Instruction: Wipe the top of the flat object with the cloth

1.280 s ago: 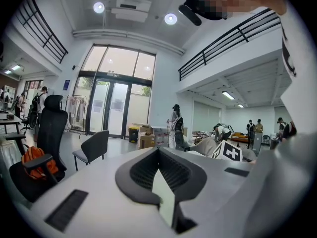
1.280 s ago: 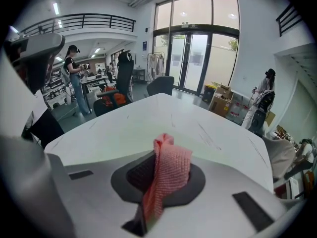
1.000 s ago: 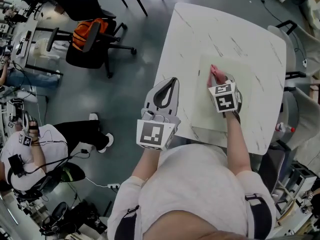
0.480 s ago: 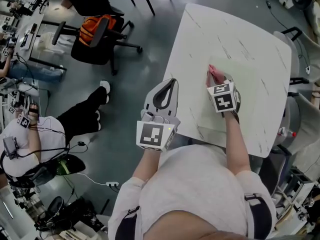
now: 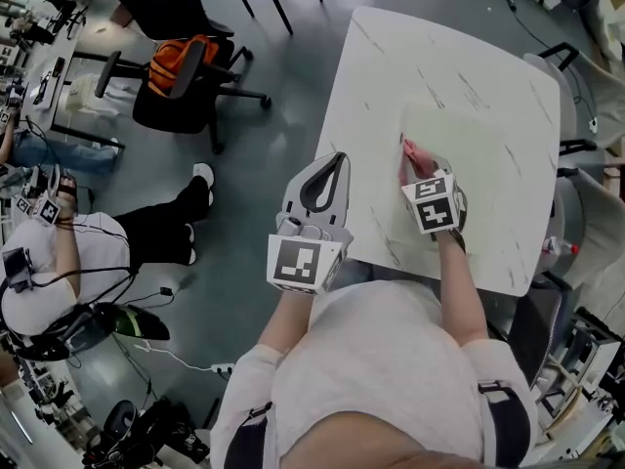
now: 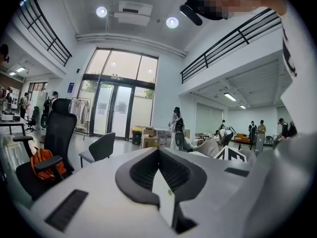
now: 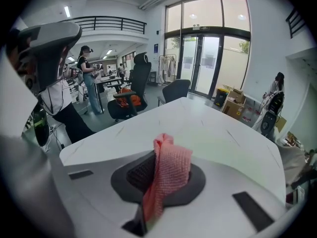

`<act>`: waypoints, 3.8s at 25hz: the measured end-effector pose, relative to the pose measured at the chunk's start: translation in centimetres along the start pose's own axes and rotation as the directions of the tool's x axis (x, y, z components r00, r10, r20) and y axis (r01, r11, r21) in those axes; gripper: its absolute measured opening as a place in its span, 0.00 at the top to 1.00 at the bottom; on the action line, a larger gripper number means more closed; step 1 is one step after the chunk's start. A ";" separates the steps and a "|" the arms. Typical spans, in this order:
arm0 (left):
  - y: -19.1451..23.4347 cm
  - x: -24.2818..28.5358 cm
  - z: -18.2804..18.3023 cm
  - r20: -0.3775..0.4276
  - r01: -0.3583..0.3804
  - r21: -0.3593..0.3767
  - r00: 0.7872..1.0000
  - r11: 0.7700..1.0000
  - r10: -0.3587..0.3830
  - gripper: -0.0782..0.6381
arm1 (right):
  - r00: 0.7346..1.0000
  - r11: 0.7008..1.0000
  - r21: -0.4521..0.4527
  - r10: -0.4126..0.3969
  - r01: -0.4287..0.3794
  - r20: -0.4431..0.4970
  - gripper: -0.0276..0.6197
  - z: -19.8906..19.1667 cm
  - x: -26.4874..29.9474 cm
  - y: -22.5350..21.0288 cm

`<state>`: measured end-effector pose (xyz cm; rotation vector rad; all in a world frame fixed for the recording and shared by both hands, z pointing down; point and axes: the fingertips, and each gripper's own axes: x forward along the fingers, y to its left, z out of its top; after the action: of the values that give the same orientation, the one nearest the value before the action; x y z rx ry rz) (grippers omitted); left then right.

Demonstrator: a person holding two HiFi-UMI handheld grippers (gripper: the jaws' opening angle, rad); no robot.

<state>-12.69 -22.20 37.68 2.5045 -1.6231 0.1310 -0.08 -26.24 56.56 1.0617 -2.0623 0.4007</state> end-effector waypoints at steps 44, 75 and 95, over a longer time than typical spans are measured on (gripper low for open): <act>-15.8 3.2 0.1 0.018 0.078 0.013 0.997 0.997 -0.078 0.87 | 0.989 0.986 0.085 -0.136 0.141 -0.062 0.91 -12.0 -7.7 -16.0; -14.5 0.0 0.1 0.021 0.081 0.022 0.996 0.996 -0.081 0.87 | 0.988 0.990 0.033 -0.138 0.140 -0.068 0.91 -13.3 -9.8 -11.3; -4.2 -4.9 0.2 0.015 0.025 0.021 1.000 0.999 -0.026 0.87 | 0.997 0.997 -0.010 -0.071 0.071 -0.030 0.91 -5.4 -4.2 -0.1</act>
<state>-10.89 -16.16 36.41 2.5471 -1.6031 0.1274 4.15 -20.90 56.92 1.1133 -1.9918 0.3688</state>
